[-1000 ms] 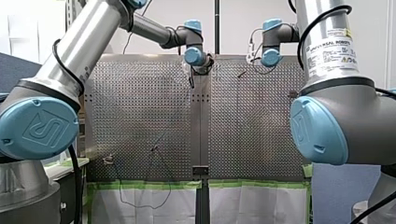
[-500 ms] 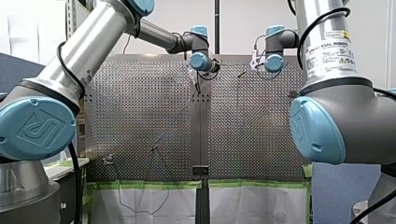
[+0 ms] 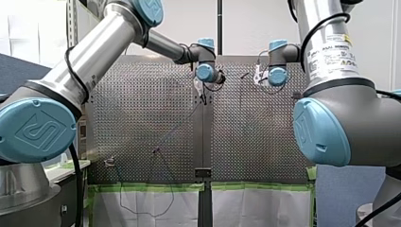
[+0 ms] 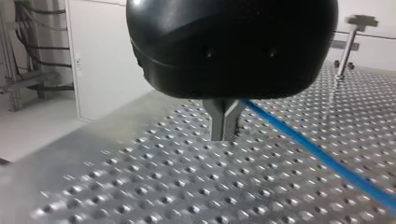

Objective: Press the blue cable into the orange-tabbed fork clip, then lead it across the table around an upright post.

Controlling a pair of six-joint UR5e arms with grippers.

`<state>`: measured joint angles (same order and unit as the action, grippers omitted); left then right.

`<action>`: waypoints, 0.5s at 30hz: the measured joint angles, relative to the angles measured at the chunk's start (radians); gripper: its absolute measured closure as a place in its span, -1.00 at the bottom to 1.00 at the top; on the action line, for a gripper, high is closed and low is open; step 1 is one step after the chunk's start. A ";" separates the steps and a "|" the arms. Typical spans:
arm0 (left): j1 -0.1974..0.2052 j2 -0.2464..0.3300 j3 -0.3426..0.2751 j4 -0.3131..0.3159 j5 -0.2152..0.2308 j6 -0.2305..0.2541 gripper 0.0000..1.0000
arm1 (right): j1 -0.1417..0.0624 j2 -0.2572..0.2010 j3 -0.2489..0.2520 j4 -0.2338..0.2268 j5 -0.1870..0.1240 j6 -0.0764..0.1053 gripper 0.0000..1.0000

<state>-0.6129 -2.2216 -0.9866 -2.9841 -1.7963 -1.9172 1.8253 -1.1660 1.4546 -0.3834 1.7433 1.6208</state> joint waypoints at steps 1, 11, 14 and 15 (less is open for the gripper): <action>0.000 -0.003 0.000 0.000 -0.002 0.000 1.00 | 0.000 0.007 0.002 -0.001 -0.001 0.000 1.00; -0.003 -0.008 0.000 -0.001 -0.033 0.001 1.00 | 0.008 0.087 0.017 -0.010 -0.010 -0.006 1.00; -0.005 -0.008 -0.001 -0.001 -0.041 0.002 1.00 | 0.009 0.107 0.023 -0.018 -0.011 -0.009 1.00; -0.005 -0.008 -0.001 -0.001 -0.042 0.002 1.00 | 0.009 0.114 0.024 -0.020 -0.011 -0.010 1.00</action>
<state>-0.6179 -2.2296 -0.9879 -2.9854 -1.8382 -1.9149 1.8344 -1.0524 1.4790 -0.4030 1.7326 1.6111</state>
